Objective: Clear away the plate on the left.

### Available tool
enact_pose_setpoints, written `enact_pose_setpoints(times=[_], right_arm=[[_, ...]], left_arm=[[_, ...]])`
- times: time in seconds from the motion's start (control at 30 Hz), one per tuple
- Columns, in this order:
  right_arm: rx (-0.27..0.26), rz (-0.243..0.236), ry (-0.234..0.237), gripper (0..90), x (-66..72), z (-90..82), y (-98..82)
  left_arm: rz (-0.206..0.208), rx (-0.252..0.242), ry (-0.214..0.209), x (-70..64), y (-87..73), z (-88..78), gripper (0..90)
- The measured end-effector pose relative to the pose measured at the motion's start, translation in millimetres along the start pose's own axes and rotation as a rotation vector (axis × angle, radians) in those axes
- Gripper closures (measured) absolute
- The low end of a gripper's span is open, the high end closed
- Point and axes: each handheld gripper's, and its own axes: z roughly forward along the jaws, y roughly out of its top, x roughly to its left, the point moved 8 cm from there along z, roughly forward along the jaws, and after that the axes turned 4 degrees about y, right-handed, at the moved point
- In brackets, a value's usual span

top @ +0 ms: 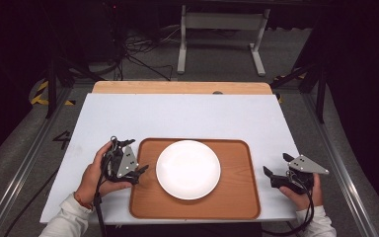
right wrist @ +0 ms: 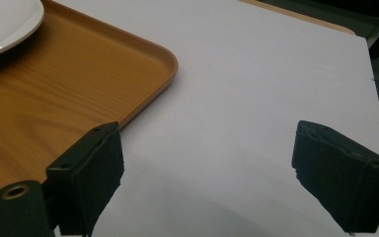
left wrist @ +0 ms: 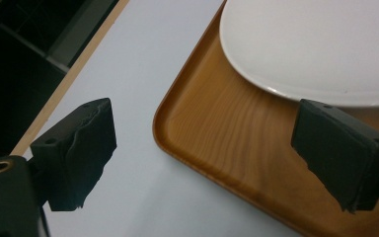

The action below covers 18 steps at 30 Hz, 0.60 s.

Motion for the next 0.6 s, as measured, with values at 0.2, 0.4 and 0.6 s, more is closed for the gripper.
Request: enact_pose_setpoints(times=[0.2, 0.4, 0.6], right_arm=[[0.001, 0.0, -0.002, 13.0, -0.3, 0.0, -0.2], [0.003, -0.003, 0.001, 13.0, 0.5, 0.6, 0.0], [0.004, -0.004, 0.002, 13.0, 0.6, 1.1, -0.2]], left_arm=[[-0.034, 0.022, 0.02, 11.5, -16.8, -4.0, 10.9], [-0.094, 0.047, 0.025, 21.5, -33.6, -6.8, 10.9], [-0.135, 0.078, 0.025, 28.7, -49.5, -8.7, 10.9]])
